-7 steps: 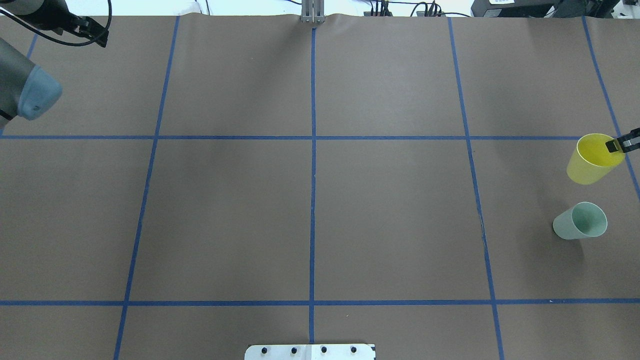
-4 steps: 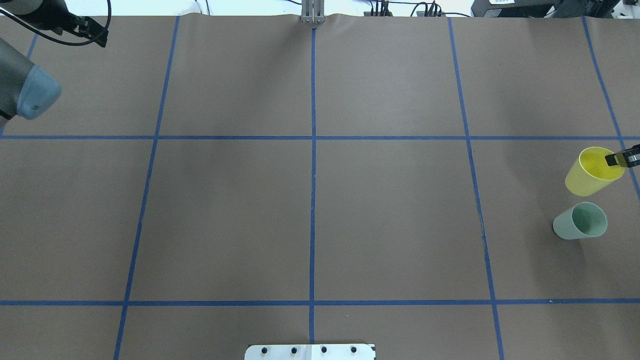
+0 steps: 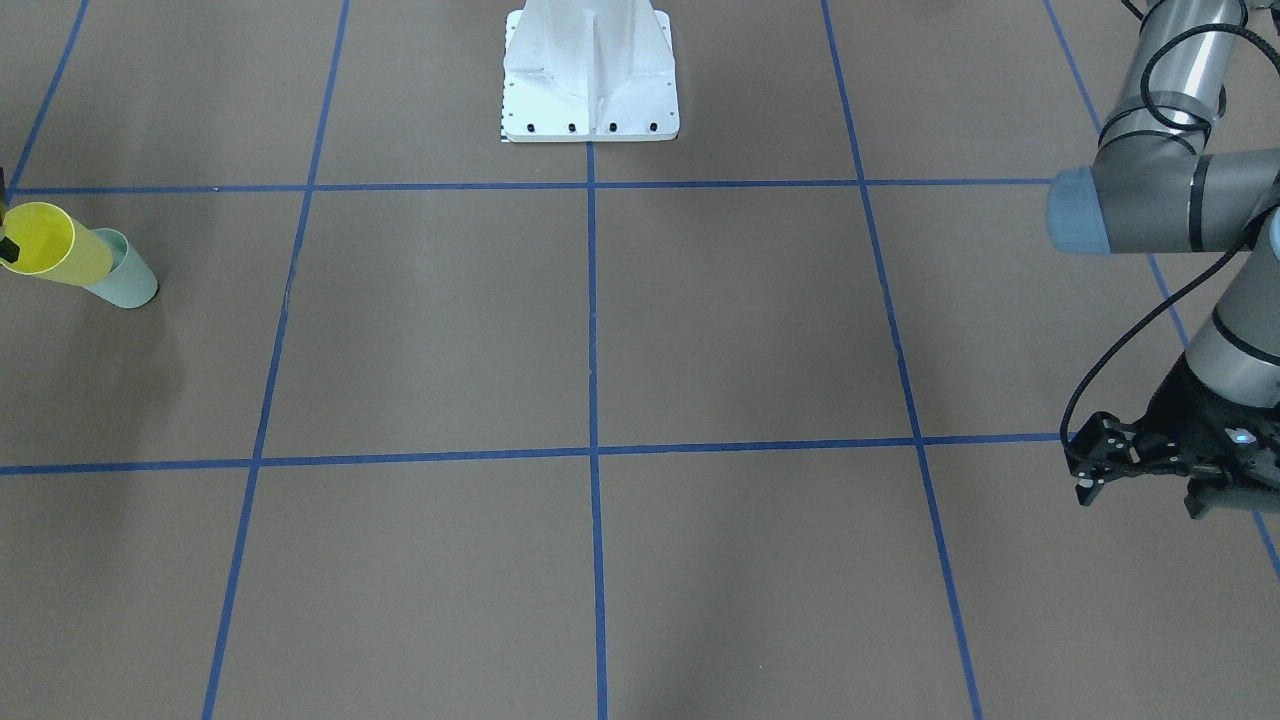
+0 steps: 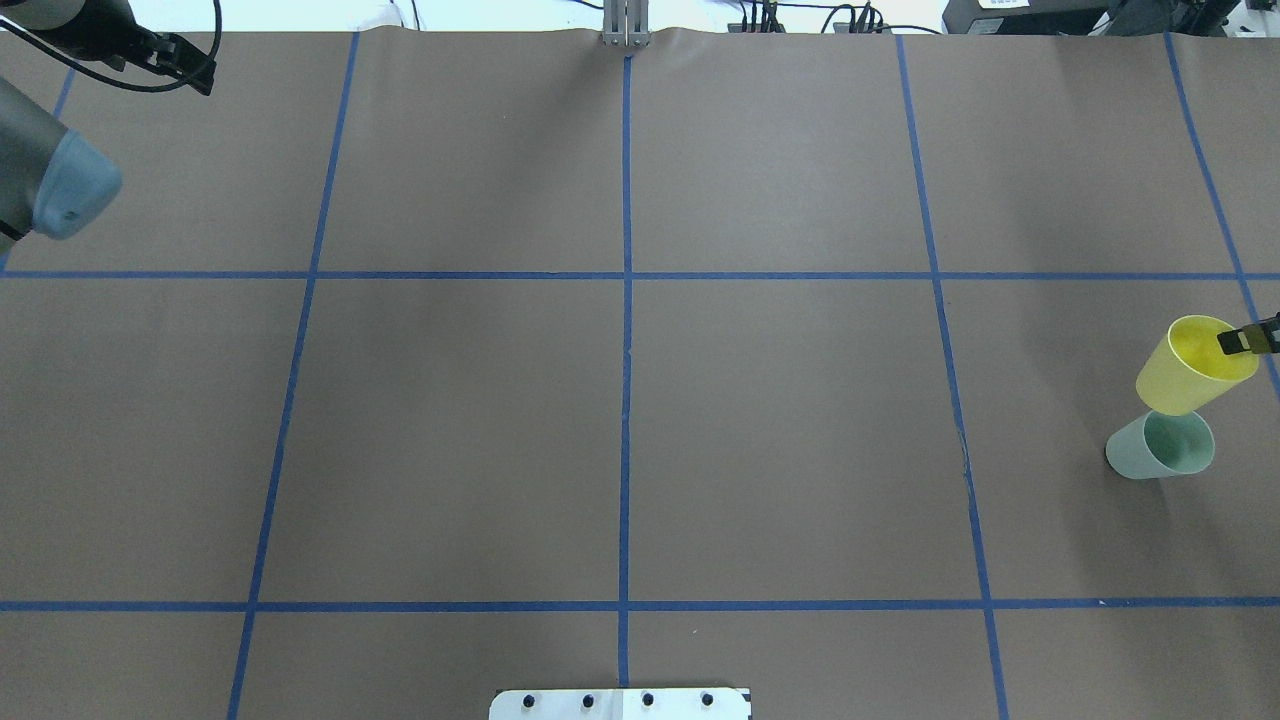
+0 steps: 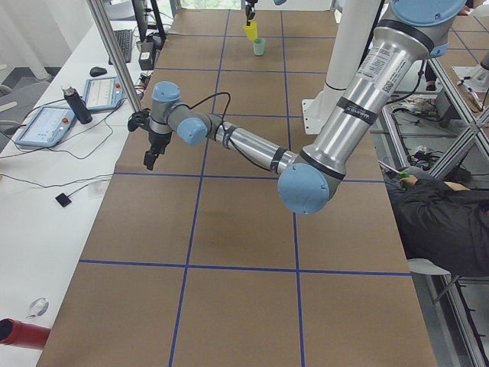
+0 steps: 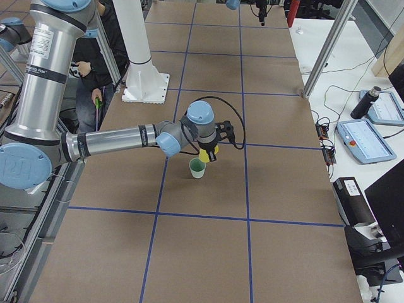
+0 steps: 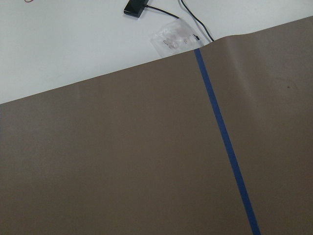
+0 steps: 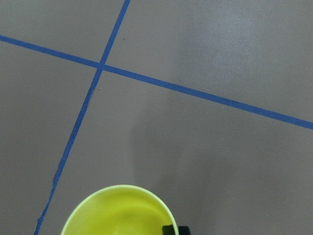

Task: Transfer and stack yellow cup on green cup

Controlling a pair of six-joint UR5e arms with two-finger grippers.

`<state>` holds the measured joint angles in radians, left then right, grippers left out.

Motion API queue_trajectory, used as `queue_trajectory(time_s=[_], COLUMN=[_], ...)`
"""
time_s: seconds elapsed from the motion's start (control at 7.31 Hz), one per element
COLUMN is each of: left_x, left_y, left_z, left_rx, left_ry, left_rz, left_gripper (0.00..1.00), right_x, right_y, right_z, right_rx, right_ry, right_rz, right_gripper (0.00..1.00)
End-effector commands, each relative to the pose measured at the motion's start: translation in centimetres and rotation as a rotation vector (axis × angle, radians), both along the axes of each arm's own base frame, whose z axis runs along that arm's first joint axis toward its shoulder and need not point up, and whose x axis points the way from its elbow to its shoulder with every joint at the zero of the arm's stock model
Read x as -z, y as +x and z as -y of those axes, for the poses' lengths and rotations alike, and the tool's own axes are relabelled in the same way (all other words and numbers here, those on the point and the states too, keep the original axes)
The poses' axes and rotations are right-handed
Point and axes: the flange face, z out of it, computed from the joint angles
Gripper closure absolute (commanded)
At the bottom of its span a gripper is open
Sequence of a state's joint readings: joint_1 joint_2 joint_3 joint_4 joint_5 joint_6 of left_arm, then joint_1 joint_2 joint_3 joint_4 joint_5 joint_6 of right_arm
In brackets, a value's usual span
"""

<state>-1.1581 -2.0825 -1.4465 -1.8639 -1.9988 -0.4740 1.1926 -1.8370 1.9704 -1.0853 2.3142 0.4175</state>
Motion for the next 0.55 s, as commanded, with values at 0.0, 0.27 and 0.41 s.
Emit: queue_trajectory(time_s=[0.0, 0.27, 0.41], left_x=[0.13, 0.13, 0.13], left_y=[0.01, 0.01, 0.01], left_z=[0.02, 0.02, 0.02], left_rx=[0.000, 0.000, 0.000], left_ry=[0.006, 0.006, 0.006], left_rz=[-0.003, -0.003, -0.003], left_gripper=[0.00, 0.00, 0.00], right_x=[-0.34, -0.78, -1.08], right_y=[0.02, -0.01, 0.09], right_z=[-0.22, -0.15, -0.41], right_rx=[0.000, -0.003, -0.003], right_ry=[-0.006, -0.011, -0.018], right_rz=[-0.006, -0.015, -0.018], right_gripper=[1.00, 1.00, 1.00])
